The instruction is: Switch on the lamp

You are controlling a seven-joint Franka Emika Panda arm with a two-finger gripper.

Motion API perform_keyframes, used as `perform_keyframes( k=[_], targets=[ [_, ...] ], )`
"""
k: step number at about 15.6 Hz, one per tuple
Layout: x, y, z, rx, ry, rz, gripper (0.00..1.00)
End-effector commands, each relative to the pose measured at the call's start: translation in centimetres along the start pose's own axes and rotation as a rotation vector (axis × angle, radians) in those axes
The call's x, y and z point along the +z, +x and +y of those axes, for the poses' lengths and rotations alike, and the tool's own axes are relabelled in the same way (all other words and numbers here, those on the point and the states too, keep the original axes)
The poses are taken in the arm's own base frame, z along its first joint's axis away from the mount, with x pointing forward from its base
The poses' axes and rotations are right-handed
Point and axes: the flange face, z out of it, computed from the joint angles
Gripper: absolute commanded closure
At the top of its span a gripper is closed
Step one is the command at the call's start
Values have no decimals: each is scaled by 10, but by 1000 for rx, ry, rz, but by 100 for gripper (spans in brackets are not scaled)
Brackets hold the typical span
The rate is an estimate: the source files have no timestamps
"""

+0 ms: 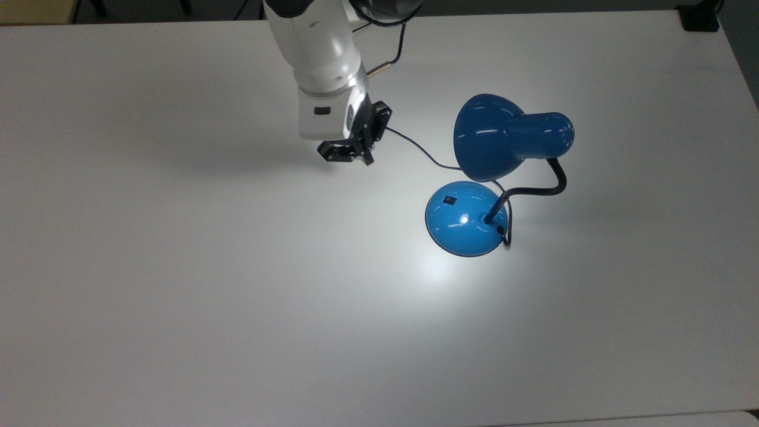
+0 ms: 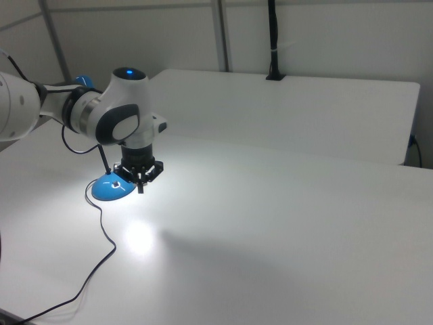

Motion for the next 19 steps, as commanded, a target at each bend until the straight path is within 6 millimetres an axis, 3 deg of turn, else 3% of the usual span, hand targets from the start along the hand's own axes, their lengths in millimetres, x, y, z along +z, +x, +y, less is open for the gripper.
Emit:
perform_keyframes(
  k=[1,4,5,6,10,13,14,15,17,19],
  targets=[
    [-51,-35,23,93,-45,-79,100],
    [-95,-39,36,176,-135,-138,100],
    [-121,-38,35,213,-165,-169,100],
    [-133,-38,33,234,-168,-191,100],
    [-191,-28,10,431,-218,-141,94],
    [-211,-19,-17,540,-245,-130,86],
    [-214,-16,-25,566,-258,-128,78],
    [-220,-15,-31,596,-270,-114,63],
    [-226,-12,-43,628,-300,-103,47],
    [-231,-17,-50,664,-317,-127,21]
  ],
)
